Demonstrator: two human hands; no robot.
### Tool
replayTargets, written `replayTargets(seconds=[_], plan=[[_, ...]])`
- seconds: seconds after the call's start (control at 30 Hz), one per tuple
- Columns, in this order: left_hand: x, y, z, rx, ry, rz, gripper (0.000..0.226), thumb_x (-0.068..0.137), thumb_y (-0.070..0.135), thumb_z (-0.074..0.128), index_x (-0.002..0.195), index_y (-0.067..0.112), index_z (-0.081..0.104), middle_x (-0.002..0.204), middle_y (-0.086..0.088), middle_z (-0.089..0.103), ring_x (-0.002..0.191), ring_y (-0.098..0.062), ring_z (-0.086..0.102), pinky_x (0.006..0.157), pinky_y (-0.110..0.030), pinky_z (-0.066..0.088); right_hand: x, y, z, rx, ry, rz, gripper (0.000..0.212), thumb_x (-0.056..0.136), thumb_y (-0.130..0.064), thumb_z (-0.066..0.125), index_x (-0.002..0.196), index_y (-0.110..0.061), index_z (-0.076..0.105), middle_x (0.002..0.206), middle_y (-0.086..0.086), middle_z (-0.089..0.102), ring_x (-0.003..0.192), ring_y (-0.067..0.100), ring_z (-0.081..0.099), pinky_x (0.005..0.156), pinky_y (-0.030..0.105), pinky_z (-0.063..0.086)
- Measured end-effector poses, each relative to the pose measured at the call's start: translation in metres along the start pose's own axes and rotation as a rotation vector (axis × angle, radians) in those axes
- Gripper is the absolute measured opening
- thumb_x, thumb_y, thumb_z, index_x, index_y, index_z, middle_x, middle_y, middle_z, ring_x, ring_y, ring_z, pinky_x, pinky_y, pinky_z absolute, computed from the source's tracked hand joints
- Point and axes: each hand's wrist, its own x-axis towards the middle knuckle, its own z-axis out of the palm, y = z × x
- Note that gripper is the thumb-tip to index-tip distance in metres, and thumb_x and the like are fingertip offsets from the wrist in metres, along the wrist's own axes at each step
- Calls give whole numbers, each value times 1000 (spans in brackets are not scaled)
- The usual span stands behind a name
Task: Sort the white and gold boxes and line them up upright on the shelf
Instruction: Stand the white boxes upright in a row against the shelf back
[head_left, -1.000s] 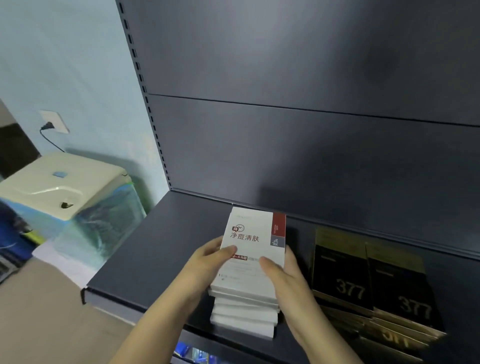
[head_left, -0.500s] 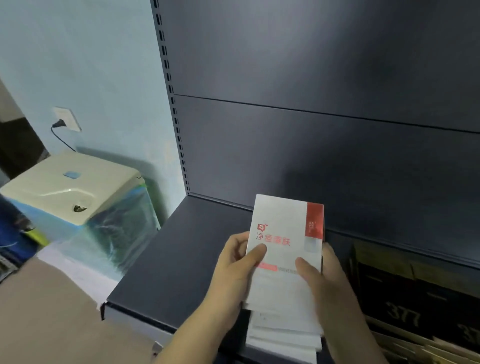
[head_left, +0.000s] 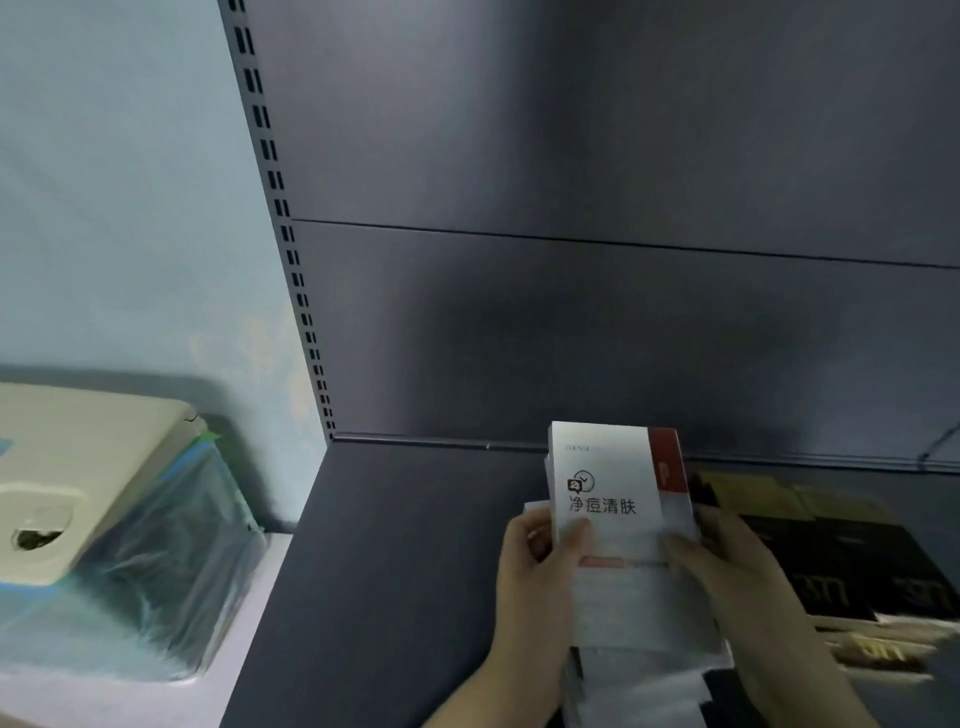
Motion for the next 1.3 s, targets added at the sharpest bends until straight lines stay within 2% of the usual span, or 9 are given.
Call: replayTargets(seconds=[0.2, 0.3, 0.4, 0.5, 0.6, 0.73, 0.93, 1.2, 1.3], plan=[[0, 1, -7, -9, -118, -3, 15, 94, 18, 61, 94, 14, 76, 96, -16, 77, 83, -31, 75, 67, -35, 59, 7, -9, -4, 25, -13, -13, 45, 77, -23, 79, 114, -18, 54, 101, 5, 68, 85, 28, 70, 72, 47, 59], [7, 9, -20, -2, -214, -20, 26, 96, 32, 58, 112, 16, 71, 115, -21, 71, 105, -38, 68, 87, -49, 55, 12, -15, 7, 114, -63, -33, 25, 82, -22, 74, 105, -22, 65, 91, 3, 75, 78, 24, 74, 70, 48, 61], [15, 20, -34, -39, -329, -58, 51, 89, 45, 58, 133, 19, 55, 129, -14, 65, 121, -34, 61, 104, -55, 43, 15, -20, 24, 141, -96, -61, 10, 91, -30, 63, 97, -25, 68, 83, -8, 76, 71, 12, 73, 55, 29, 59], [23, 37, -45, 67, -343, 119, 42, 91, 40, 56, 131, 29, 56, 128, -5, 68, 117, -27, 64, 94, -45, 51, 21, -25, 40, 211, -102, -20, 17, 95, -32, 56, 100, -21, 68, 93, -3, 75, 85, 21, 71, 72, 41, 60], [35, 50, -59, 115, -286, 256, 36, 94, 29, 56, 131, 31, 58, 123, -7, 70, 109, -29, 69, 80, -38, 57, 25, -31, 52, 291, -127, 53, 19, 97, -29, 53, 105, -16, 65, 108, 5, 71, 101, 31, 65, 93, 56, 50], [59, 76, -92, 183, -46, 350, 36, 89, 27, 64, 122, 41, 65, 111, 1, 76, 98, -22, 74, 71, -29, 59, 29, -28, 61, 285, -124, 36, 16, 97, -28, 53, 103, -17, 63, 107, 7, 69, 99, 33, 64, 89, 60, 52], [115, 102, -123, 260, 119, 360, 29, 97, 30, 52, 109, 52, 67, 98, 6, 78, 86, -15, 75, 63, -27, 60, 38, -39, 95, 188, -248, -35, 13, 98, -20, 52, 106, -13, 58, 104, 10, 69, 89, 23, 67, 78, 43, 56], [155, 88, -121, 237, 261, 304, 21, 84, 34, 73, 99, 19, 71, 80, 5, 78, 75, -18, 74, 54, -19, 54, 56, -38, 122, 279, -292, 15, 13, 99, -14, 50, 110, -11, 56, 109, 12, 70, 100, 32, 68, 90, 56, 53], [139, 87, -117, 379, 496, 519, 25, 79, 40, 75, 95, 31, 59, 94, 5, 66, 87, -17, 65, 70, -24, 49, 57, -34, 120, 377, -328, 21, 17, 100, -15, 49, 114, -16, 58, 110, 3, 73, 98, 24, 70, 85, 46, 57]])
